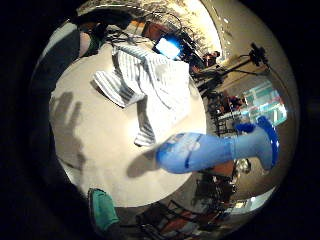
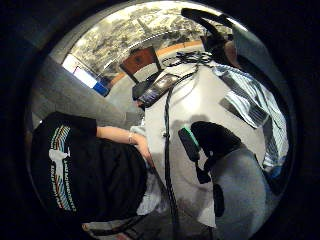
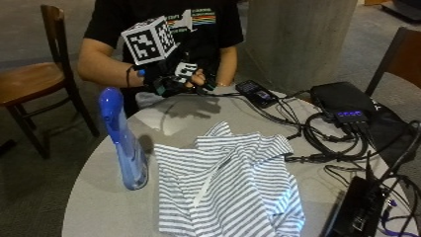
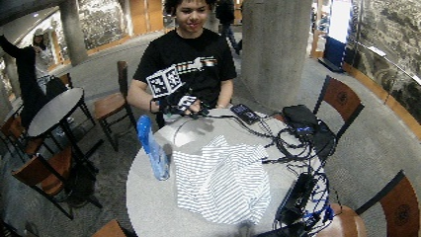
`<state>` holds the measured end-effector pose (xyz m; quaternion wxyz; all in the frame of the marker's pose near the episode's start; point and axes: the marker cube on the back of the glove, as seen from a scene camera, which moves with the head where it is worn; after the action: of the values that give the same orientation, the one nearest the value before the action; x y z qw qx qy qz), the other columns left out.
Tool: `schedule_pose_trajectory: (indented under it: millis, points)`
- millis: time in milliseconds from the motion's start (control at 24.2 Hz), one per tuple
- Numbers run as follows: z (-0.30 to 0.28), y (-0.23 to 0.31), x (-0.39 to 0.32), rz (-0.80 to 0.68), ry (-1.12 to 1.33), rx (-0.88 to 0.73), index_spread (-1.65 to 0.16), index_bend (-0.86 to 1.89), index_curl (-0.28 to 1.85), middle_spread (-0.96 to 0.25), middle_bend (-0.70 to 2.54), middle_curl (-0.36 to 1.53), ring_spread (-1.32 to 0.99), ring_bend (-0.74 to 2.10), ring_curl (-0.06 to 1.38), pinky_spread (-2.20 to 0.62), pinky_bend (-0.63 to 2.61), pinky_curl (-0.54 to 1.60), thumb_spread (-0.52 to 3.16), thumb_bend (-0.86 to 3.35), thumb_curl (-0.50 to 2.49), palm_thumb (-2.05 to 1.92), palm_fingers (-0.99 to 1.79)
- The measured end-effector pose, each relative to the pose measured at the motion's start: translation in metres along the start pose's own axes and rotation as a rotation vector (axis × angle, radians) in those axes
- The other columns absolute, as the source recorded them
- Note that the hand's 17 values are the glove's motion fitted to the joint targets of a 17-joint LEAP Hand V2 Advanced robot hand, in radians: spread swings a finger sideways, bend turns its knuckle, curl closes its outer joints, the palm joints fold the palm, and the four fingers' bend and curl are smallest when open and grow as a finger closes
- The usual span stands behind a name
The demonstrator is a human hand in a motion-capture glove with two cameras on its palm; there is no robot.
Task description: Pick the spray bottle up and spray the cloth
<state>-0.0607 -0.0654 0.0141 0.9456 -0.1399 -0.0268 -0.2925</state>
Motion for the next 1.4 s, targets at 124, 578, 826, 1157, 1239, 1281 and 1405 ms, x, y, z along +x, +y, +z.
schedule_pose_trajectory:
  millis: [124,578,826,1157,1239,1281,1405]
  points:
    - [0.007,-0.006,-0.01,-0.034,-0.017,-0.021,-0.34,0.09,0.19,-0.08,0.28,0.26,-0.13,0.28,0.24,0.01,0.54,0.25,0.98,0.24,0.22,0.57,0.74]
    - [0.01,0.024,0.005,0.188,-0.023,0.014,-0.37,0.1,0.2,-0.08,0.26,0.31,-0.13,0.27,0.26,0.03,0.6,0.28,1.08,0.16,0.25,0.58,0.73]
    - [0.003,0.074,0.016,0.515,-0.069,0.154,-0.37,0.11,0.2,-0.06,0.23,0.32,-0.12,0.29,0.28,-0.02,0.66,0.3,1.1,0.11,0.26,0.58,0.76]
    - [-0.017,0.136,0.034,0.848,-0.325,0.335,-0.36,0.14,0.22,-0.05,0.21,0.34,-0.11,0.27,0.29,-0.01,0.64,0.31,1.1,0.06,0.28,0.59,0.76]
    - [-0.019,0.141,0.039,0.893,-0.362,0.463,-0.36,0.14,0.23,-0.05,0.21,0.34,-0.11,0.26,0.29,-0.01,0.64,0.31,1.1,0.05,0.28,0.6,0.76]
    - [-0.02,0.142,0.041,0.917,-0.388,0.521,-0.36,0.14,0.23,-0.05,0.2,0.34,-0.1,0.26,0.3,-0.01,0.64,0.31,1.1,0.04,0.28,0.6,0.76]
    - [-0.021,0.145,0.043,0.978,-0.507,0.652,-0.36,0.13,0.24,-0.05,0.19,0.35,-0.1,0.25,0.3,-0.01,0.64,0.31,1.09,0.03,0.29,0.62,0.76]
